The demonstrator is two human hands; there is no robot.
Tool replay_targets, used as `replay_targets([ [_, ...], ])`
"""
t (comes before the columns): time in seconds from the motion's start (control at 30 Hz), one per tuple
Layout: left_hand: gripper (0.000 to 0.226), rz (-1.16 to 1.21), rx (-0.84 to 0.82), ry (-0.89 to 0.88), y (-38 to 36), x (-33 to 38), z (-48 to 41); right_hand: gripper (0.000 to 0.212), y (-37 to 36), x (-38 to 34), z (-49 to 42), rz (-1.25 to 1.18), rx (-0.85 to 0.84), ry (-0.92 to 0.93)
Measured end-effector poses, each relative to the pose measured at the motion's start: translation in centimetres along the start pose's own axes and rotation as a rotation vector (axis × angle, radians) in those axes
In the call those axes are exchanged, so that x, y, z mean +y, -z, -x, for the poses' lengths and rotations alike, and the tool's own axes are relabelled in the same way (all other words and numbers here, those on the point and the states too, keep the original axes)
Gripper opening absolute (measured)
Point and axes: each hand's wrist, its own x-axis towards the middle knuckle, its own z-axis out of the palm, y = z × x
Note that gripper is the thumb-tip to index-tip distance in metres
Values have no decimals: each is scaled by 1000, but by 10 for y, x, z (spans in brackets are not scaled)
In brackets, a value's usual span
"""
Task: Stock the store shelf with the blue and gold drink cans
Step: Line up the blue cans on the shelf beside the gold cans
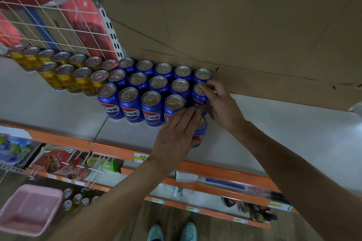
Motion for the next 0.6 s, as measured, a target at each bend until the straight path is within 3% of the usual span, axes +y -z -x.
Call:
replay_targets([
  [0.6,77,-57,-63,-15,-7,-10,-34,75,12,1,8,55,-20,38],
])
